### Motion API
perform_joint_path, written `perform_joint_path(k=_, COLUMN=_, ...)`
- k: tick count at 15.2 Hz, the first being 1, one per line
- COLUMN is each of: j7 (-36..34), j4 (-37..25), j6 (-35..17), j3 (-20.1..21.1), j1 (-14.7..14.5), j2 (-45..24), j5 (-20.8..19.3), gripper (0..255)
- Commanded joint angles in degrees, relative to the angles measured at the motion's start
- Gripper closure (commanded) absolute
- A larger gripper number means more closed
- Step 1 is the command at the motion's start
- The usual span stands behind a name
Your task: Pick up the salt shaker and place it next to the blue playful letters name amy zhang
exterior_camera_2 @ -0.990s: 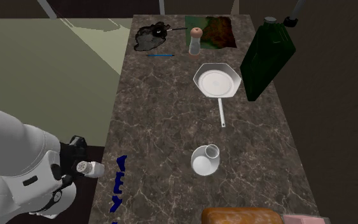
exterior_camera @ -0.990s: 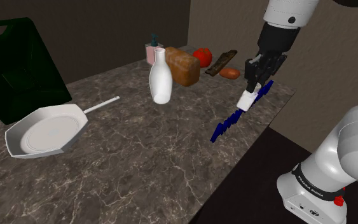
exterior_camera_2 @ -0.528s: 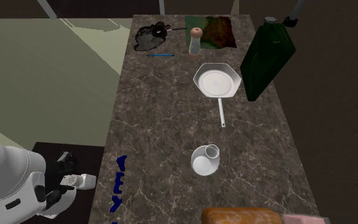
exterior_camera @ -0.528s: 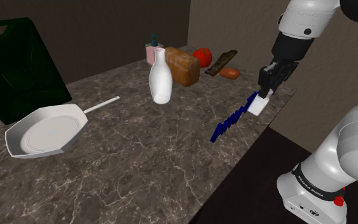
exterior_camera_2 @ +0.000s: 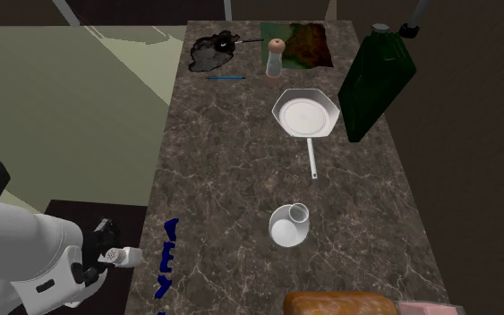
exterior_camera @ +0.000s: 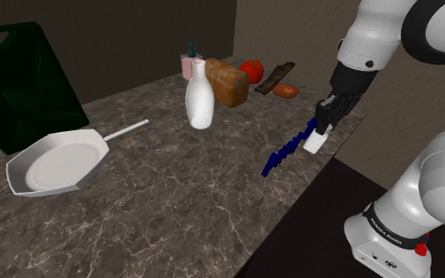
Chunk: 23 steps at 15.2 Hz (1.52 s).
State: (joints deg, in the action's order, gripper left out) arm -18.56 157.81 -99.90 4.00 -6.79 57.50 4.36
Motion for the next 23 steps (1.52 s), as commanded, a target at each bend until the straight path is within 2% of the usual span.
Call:
perform_joint_path(k=1, j7=-0.04, j4=1.53, j6=-1.62, j3=0.18, j1=-0.1, j2=-0.06, j5=0.18, gripper=255)
perform_joint_path(k=17, j7=0.23, j4=12.7, j6=-15.42, j3=1.11, j1=-0.65, j2=-2.71, j5=1.3, gripper=255)
perform_joint_path(k=23, j7=0.22, j4=12.7, j6=-15.42, j3=1.11, j1=-0.66, j2=-2.71, j5=1.3, gripper=255)
